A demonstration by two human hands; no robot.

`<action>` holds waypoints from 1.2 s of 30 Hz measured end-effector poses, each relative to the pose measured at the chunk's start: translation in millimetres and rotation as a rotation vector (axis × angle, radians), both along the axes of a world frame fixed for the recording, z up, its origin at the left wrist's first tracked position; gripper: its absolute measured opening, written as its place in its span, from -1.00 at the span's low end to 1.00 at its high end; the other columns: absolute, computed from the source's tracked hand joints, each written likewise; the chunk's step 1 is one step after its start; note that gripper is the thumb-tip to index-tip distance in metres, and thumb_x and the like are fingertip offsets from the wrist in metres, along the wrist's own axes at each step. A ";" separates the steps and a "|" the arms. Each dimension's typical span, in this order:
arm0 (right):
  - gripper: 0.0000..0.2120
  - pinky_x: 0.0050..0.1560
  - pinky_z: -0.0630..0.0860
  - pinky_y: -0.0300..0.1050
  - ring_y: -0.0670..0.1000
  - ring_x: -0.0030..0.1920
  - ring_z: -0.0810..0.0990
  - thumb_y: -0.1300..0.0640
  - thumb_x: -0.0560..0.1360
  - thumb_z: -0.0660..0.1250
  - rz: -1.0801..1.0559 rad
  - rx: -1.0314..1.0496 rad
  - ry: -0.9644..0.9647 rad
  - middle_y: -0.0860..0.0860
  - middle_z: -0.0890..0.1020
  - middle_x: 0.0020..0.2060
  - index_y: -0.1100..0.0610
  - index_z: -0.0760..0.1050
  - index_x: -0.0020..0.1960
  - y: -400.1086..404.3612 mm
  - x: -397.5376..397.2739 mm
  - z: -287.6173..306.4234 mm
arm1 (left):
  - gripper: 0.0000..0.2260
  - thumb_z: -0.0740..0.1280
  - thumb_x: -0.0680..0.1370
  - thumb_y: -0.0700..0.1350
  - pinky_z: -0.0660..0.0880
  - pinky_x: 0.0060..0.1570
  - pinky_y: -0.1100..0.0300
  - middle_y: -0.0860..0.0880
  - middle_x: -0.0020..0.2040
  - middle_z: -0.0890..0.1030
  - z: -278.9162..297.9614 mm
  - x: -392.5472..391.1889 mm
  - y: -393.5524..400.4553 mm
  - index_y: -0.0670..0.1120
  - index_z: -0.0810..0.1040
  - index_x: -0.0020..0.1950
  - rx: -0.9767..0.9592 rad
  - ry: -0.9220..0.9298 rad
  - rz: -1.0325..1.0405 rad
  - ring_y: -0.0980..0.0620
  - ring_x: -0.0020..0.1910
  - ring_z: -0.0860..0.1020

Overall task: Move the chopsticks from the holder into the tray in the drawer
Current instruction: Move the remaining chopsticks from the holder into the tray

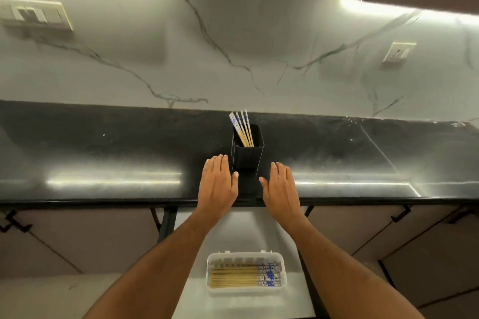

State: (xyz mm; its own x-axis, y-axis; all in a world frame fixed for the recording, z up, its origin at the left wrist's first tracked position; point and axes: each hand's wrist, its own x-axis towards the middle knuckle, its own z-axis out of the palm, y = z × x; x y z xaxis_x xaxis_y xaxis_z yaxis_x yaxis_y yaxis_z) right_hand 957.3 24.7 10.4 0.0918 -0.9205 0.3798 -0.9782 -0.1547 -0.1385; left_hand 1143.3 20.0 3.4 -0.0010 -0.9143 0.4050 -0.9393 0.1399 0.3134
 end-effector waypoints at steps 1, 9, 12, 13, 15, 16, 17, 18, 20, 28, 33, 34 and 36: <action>-0.47 0.38 0.47 0.09 0.19 0.36 0.47 -0.07 0.66 0.17 0.004 -0.023 0.001 0.23 0.51 0.33 0.31 0.36 0.44 -5.0 2.3 11.2 | -0.49 0.13 0.67 0.06 0.25 0.55 -0.03 -0.15 0.47 0.47 11.4 -0.8 -6.5 -0.19 0.35 0.53 -0.021 -0.006 -0.004 -0.08 0.49 0.39; -0.54 0.25 0.56 0.02 0.14 0.21 0.54 0.02 0.59 0.34 0.081 -0.140 -0.030 0.17 0.56 0.22 0.28 0.39 0.36 -73.5 14.0 65.8 | -0.57 0.19 0.63 0.02 0.32 0.51 -0.01 -0.09 0.33 0.55 66.2 -10.5 -75.1 -0.18 0.40 0.43 -0.169 0.044 -0.005 -0.03 0.36 0.48; -0.56 0.27 0.54 0.00 0.13 0.23 0.52 0.03 0.62 0.31 0.111 -0.104 -0.042 0.16 0.55 0.24 0.28 0.39 0.38 -105.0 16.8 69.3 | -0.63 0.22 0.63 -0.02 0.33 0.49 0.01 -0.04 0.28 0.55 67.4 -17.8 -102.6 -0.13 0.41 0.40 -0.135 0.084 -0.008 0.01 0.30 0.49; -0.57 0.26 0.53 -0.02 0.11 0.22 0.51 0.03 0.63 0.29 0.126 -0.092 -0.055 0.15 0.54 0.24 0.27 0.38 0.39 -116.4 17.2 68.4 | -0.65 0.21 0.64 -0.02 0.34 0.48 0.02 -0.01 0.28 0.54 65.5 -20.0 -111.9 -0.10 0.41 0.40 -0.118 0.085 -0.012 0.03 0.29 0.49; -0.57 0.25 0.53 -0.05 0.08 0.21 0.50 0.01 0.64 0.25 0.149 -0.079 -0.073 0.12 0.53 0.24 0.25 0.37 0.40 -141.8 17.5 64.9 | -0.67 0.17 0.65 -0.02 0.35 0.44 0.05 0.02 0.27 0.53 60.2 -24.5 -132.0 -0.07 0.42 0.39 -0.101 0.094 -0.011 0.06 0.26 0.49; -0.57 0.25 0.52 -0.07 0.07 0.21 0.49 0.00 0.65 0.23 0.156 -0.070 -0.071 0.11 0.52 0.25 0.24 0.36 0.41 -155.2 18.0 63.1 | -0.69 0.14 0.65 -0.02 0.37 0.40 0.07 0.03 0.25 0.54 58.1 -26.9 -141.4 -0.06 0.44 0.36 -0.109 0.114 -0.003 0.07 0.22 0.49; -0.57 0.26 0.51 -0.08 0.07 0.22 0.48 0.00 0.66 0.20 0.165 -0.057 -0.058 0.10 0.51 0.26 0.23 0.35 0.43 -168.1 18.7 60.4 | -0.69 0.11 0.64 -0.02 0.40 0.36 0.09 0.04 0.21 0.56 56.6 -29.0 -150.1 -0.04 0.46 0.32 -0.117 0.141 0.004 0.09 0.17 0.49; -0.58 0.26 0.49 -0.09 0.06 0.20 0.47 0.00 0.67 0.18 0.180 -0.044 -0.033 0.10 0.51 0.26 0.22 0.35 0.43 -179.7 20.1 56.6 | -0.69 0.09 0.62 -0.01 0.42 0.31 0.11 0.04 0.17 0.57 54.8 -30.7 -157.4 -0.04 0.48 0.29 -0.120 0.167 0.007 0.09 0.13 0.49; -0.63 0.21 0.50 -0.08 0.05 0.15 0.47 0.02 0.68 0.16 0.220 -0.024 0.006 0.09 0.53 0.24 0.20 0.38 0.40 -197.1 24.2 45.4 | -0.67 0.07 0.62 -0.02 0.42 0.31 0.11 0.04 0.17 0.58 46.7 -32.3 -169.9 -0.05 0.49 0.29 -0.108 0.187 0.006 0.09 0.12 0.50; -0.55 0.40 0.39 -0.09 0.04 0.31 0.47 -0.04 0.71 0.11 0.329 0.070 0.041 0.11 0.47 0.39 0.16 0.29 0.52 -251.4 39.4 2.3 | -0.77 0.18 0.67 -0.06 0.41 0.29 0.23 0.04 0.20 0.57 11.9 -26.2 -222.9 -0.02 0.49 0.30 0.018 0.341 0.073 0.14 0.11 0.47; -0.47 0.54 0.26 0.00 0.10 0.45 0.39 0.00 0.69 0.20 0.351 0.161 0.039 0.15 0.41 0.47 0.21 0.22 0.57 -271.6 52.2 -9.1 | -0.79 0.17 0.69 -0.06 0.30 0.18 0.33 0.02 0.21 0.56 -3.5 -21.6 -249.7 -0.03 0.49 0.28 0.088 0.414 0.090 0.14 0.12 0.45; -0.48 0.54 0.25 0.01 0.11 0.46 0.39 0.02 0.68 0.22 0.351 0.160 0.031 0.16 0.41 0.47 0.22 0.23 0.56 -274.8 54.1 -10.5 | -0.78 0.16 0.69 -0.05 0.32 0.19 0.32 0.02 0.21 0.56 -5.9 -20.4 -255.0 -0.03 0.50 0.27 0.107 0.429 0.084 0.13 0.13 0.45; -0.51 0.54 0.26 0.01 0.11 0.44 0.41 0.07 0.68 0.23 0.347 0.151 0.013 0.17 0.43 0.45 0.23 0.26 0.55 -279.0 57.8 -11.4 | -0.78 0.15 0.69 -0.05 0.37 0.22 0.27 0.03 0.21 0.56 -10.2 -17.6 -265.0 -0.02 0.51 0.27 0.142 0.459 0.062 0.12 0.15 0.46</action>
